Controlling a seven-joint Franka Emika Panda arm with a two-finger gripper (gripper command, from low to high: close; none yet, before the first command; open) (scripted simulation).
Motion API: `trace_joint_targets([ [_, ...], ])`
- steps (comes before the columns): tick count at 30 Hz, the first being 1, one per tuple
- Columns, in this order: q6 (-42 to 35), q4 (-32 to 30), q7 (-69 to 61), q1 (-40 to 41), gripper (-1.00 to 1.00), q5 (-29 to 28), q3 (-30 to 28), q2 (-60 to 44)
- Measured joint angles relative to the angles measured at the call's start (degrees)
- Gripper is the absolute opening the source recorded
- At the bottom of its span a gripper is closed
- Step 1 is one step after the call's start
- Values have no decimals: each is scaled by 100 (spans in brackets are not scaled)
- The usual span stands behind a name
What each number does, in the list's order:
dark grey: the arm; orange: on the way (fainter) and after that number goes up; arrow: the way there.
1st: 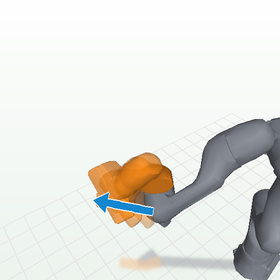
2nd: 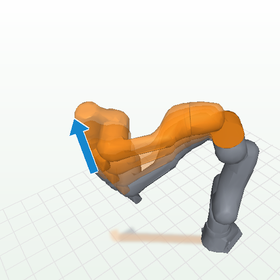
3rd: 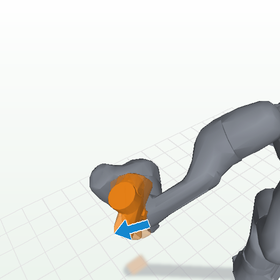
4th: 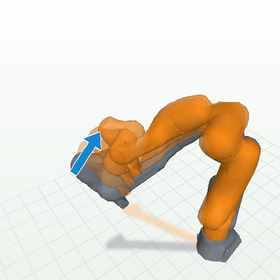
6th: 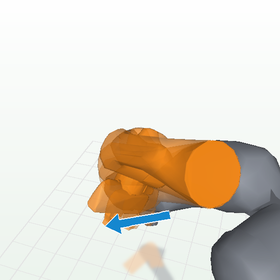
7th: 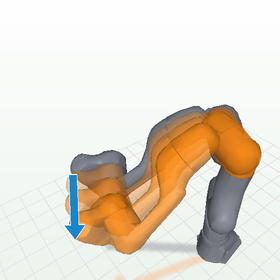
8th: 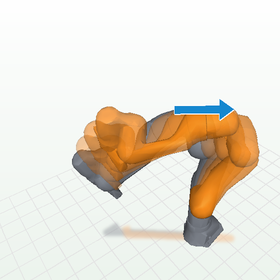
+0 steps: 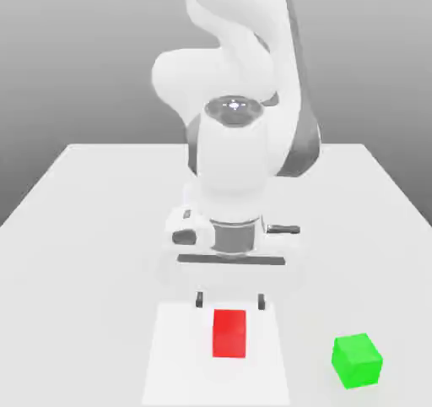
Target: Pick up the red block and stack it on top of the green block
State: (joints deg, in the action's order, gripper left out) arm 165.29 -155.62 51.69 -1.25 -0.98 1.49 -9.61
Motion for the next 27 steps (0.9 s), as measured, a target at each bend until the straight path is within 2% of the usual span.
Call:
trace_joint_targets([
  [2, 353, 55, 30, -31, 0, -35, -39, -414],
  [3, 459, 73, 22, -46, -100, -27, -53, -539],
  [10, 452, 71, 43, -41, -100, -50, -49, -530],
  [16, -493, -79, -29, -9, -100, 49, 26, 568],
  [23, -1528, 1175, 109, -1179, -100, -109, 754, 333],
  [27, -1166, 1456, 299, -1393, -100, -363, 774, -317],
])
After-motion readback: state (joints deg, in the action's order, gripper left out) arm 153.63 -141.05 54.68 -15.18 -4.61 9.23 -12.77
